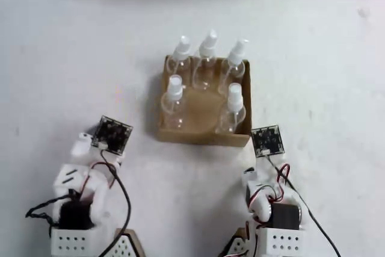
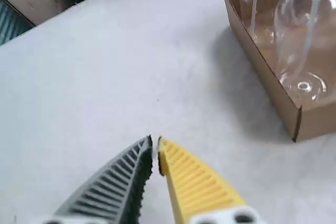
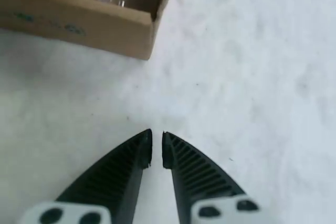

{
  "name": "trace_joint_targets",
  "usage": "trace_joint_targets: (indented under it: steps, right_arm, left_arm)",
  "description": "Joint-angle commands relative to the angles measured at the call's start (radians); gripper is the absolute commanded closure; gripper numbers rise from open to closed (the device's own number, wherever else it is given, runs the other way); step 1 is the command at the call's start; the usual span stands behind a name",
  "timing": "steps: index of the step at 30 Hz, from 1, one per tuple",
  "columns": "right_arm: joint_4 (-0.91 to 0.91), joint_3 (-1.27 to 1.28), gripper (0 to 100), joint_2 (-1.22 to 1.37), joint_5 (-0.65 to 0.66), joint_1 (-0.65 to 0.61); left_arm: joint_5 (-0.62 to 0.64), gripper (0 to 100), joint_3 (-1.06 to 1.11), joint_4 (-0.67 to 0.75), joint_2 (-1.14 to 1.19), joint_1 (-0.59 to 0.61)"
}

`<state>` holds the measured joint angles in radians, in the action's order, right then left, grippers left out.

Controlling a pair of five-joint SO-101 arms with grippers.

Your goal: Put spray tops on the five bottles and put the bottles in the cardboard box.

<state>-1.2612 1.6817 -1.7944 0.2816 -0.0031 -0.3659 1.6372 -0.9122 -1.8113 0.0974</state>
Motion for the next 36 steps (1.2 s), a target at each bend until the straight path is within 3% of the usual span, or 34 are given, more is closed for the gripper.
trace_joint_targets:
  steps: [1, 7, 14, 19, 36]
  right_arm:
    - [-0.007, 0.008, 98.3, -0.004, -0.002, 0.010]
    - [-0.007, 0.008, 98.3, -0.004, -0.002, 0.010]
    - [-0.007, 0.008, 98.3, -0.004, -0.002, 0.010]
    - [-0.007, 0.008, 98.3, -0.004, -0.002, 0.010]
    - [-0.007, 0.008, 98.3, -0.004, -0.002, 0.010]
  left_arm:
    - [-0.011, 98, 0.051, -0.009, -0.012, -0.010]
    - [-0.008, 98, 0.048, -0.150, -0.012, -0.010]
    - [0.233, 98, 0.037, -0.287, -0.012, -0.010]
    - [0.264, 98, 0.038, -0.382, -0.012, -0.010]
    - [0.264, 98, 0.055, -0.377, -0.012, -0.012]
